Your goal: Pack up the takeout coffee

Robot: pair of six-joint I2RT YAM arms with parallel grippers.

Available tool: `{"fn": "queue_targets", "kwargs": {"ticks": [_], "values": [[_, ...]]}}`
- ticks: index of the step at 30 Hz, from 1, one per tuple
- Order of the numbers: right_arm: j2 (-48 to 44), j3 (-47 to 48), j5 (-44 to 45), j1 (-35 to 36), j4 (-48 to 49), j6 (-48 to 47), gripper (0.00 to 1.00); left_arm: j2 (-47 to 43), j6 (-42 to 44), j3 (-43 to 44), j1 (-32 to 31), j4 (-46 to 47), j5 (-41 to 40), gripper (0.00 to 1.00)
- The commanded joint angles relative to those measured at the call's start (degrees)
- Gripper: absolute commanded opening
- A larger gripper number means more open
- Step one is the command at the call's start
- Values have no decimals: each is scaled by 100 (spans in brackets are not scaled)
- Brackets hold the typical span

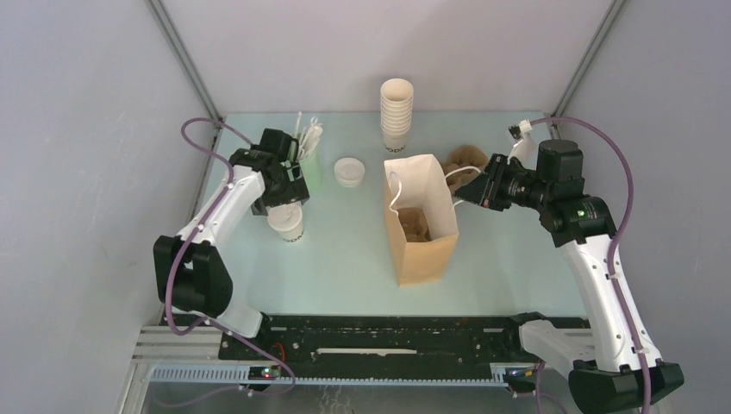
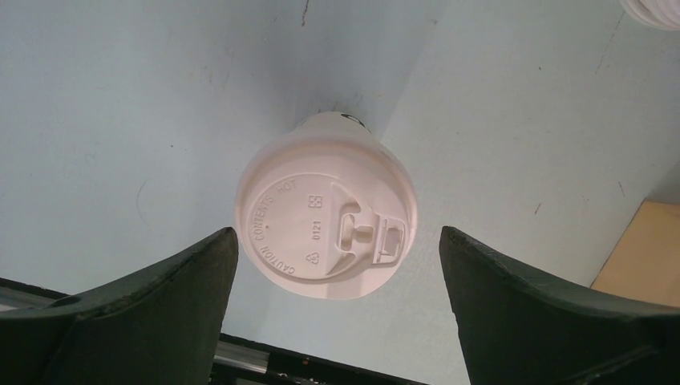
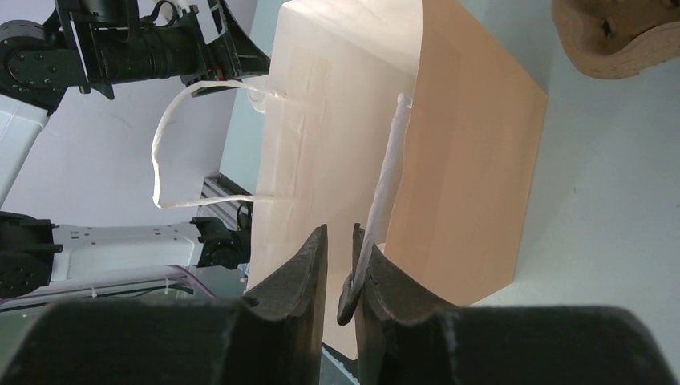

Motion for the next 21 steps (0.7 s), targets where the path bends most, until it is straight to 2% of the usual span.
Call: {"fn": "queue_targets", "kwargs": {"ticks": [1,13,21], "values": [[-14,203,-126,27,51,-134,26,-188,102,-55,19,130,-122,100],[-3,203,-202,47,95,-132,25,-211,124,-331,20,256,-160,100],[-14,204,-202,62,74,-136,25,-196,131,-444,24,352,-171,89]]}}
